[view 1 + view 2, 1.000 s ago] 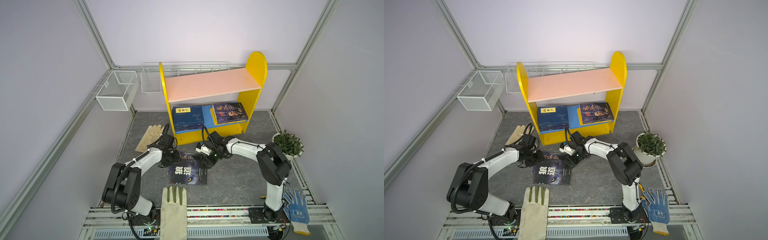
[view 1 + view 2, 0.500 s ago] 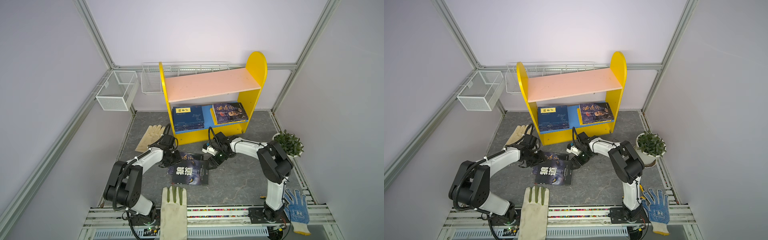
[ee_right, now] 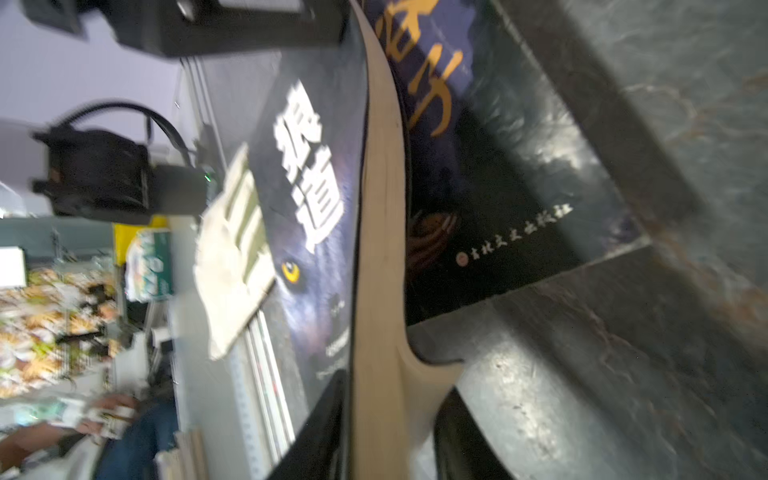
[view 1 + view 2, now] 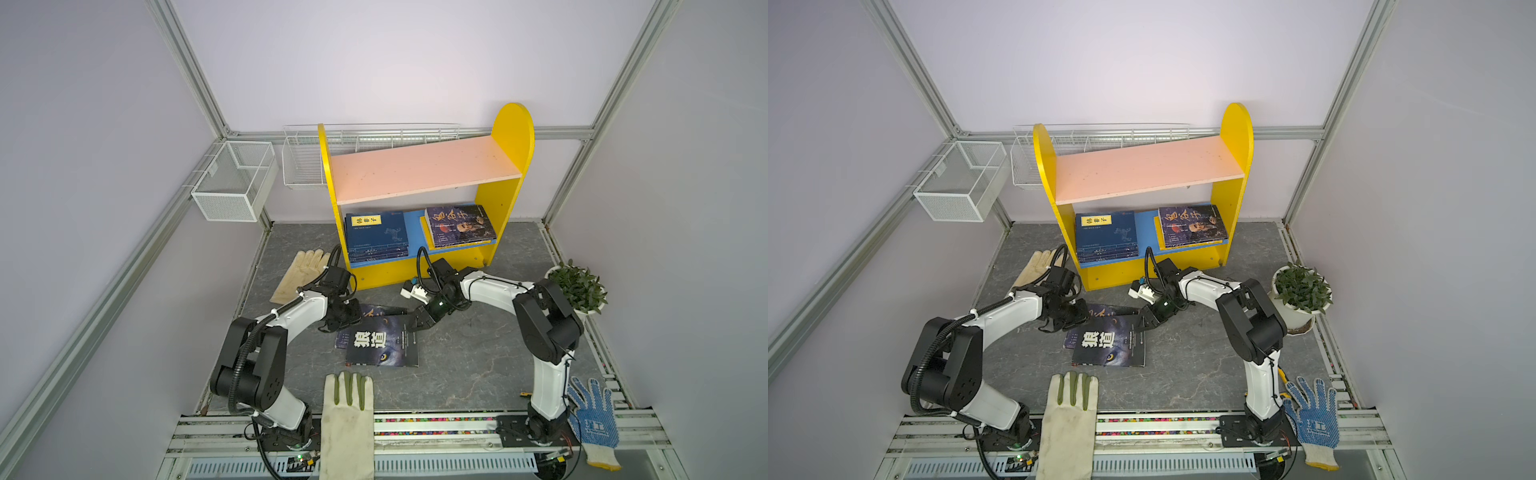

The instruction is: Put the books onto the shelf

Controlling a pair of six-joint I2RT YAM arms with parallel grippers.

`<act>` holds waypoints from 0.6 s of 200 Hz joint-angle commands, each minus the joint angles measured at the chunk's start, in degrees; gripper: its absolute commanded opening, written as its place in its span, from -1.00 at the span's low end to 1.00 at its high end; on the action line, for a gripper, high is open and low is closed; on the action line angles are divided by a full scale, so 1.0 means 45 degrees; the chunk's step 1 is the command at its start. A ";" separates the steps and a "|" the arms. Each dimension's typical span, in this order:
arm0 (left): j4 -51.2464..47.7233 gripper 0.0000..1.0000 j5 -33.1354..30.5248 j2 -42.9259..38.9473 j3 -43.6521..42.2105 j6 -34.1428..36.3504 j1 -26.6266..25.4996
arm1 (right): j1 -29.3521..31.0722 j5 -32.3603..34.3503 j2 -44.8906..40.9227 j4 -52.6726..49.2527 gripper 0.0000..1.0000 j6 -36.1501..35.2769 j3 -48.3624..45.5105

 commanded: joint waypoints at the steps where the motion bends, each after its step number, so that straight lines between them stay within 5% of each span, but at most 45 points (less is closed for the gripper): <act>1: 0.0460 -0.19 0.0959 0.0222 0.0501 0.0297 -0.0214 | -0.0152 -0.1803 -0.1261 0.2191 -0.70 0.0525 -0.0048; 24: 0.0819 -0.08 0.1193 -0.0158 0.0643 0.0150 -0.0135 | -0.0393 -0.1720 -0.1712 0.3158 -0.86 0.1243 -0.0559; 120: 0.3782 0.87 0.4662 -0.3577 -0.0934 -0.0495 0.0652 | -0.3250 -0.4776 -0.5228 0.6589 -0.86 0.4592 -0.2615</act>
